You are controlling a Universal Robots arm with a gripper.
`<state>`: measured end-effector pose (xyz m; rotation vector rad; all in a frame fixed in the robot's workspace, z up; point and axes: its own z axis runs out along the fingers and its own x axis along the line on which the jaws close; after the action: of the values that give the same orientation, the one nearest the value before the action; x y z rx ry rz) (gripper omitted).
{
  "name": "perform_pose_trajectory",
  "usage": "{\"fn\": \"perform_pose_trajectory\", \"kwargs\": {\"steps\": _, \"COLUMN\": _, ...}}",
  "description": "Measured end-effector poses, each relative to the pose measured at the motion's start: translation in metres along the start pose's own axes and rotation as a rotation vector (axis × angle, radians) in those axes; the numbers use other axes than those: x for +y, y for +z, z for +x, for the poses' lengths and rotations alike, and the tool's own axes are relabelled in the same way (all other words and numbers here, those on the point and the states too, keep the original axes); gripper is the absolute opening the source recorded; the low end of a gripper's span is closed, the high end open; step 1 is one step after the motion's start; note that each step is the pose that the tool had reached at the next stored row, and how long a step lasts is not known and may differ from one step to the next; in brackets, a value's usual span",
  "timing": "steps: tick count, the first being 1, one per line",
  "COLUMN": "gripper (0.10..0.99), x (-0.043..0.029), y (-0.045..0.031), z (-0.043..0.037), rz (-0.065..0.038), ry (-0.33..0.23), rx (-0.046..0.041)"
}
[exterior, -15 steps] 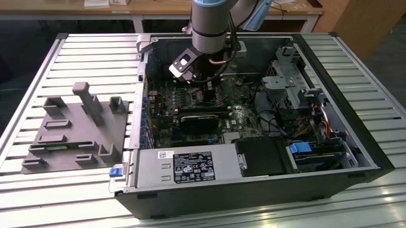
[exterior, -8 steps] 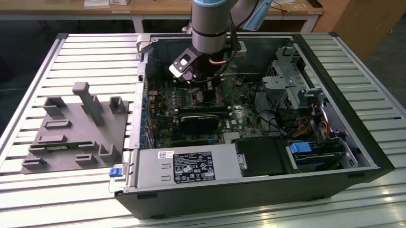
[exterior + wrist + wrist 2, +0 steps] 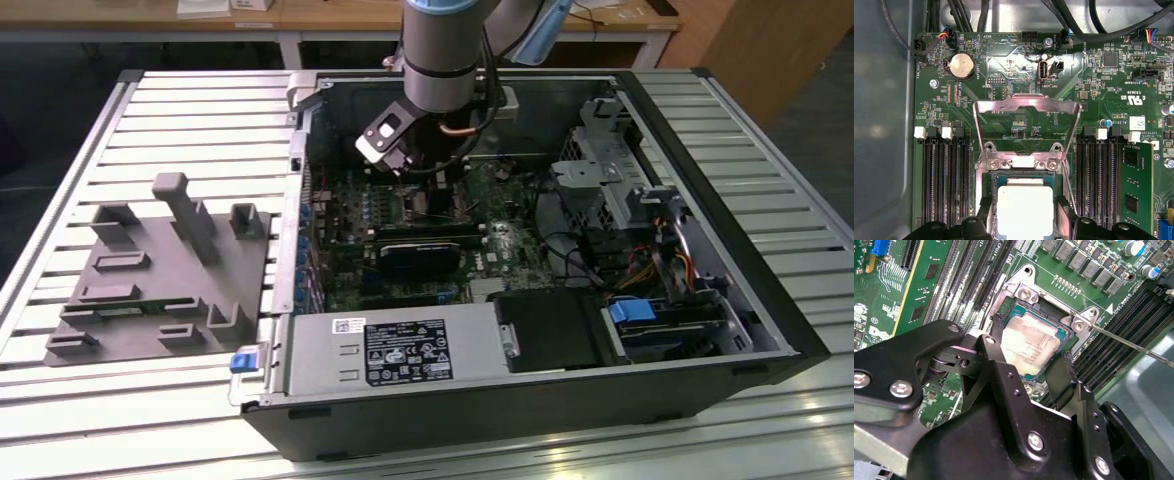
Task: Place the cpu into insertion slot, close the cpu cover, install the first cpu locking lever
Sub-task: 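Place the cpu into insertion slot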
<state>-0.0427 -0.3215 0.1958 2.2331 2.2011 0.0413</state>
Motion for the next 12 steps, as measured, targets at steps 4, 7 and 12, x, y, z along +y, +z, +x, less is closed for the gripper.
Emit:
{"fn": "perform_pose_trajectory", "kwargs": {"steps": 4, "gripper": 0.529, "x": 0.0000, "y": -0.0001, "z": 0.0000, "rz": 0.000, "ry": 0.000, "rx": -0.0001}}
{"fn": "perform_pose_trajectory", "kwargs": {"steps": 7, "gripper": 0.529, "x": 0.0000, "y": -0.0005, "z": 0.0000, "rz": 0.000, "ry": 0.000, "rx": -0.0002}}
{"fn": "perform_pose_trajectory", "kwargs": {"steps": 12, "gripper": 0.529, "x": 0.0001, "y": -0.0034, "z": 0.0000, "rz": 0.000, "ry": 0.000, "rx": 0.0064}}
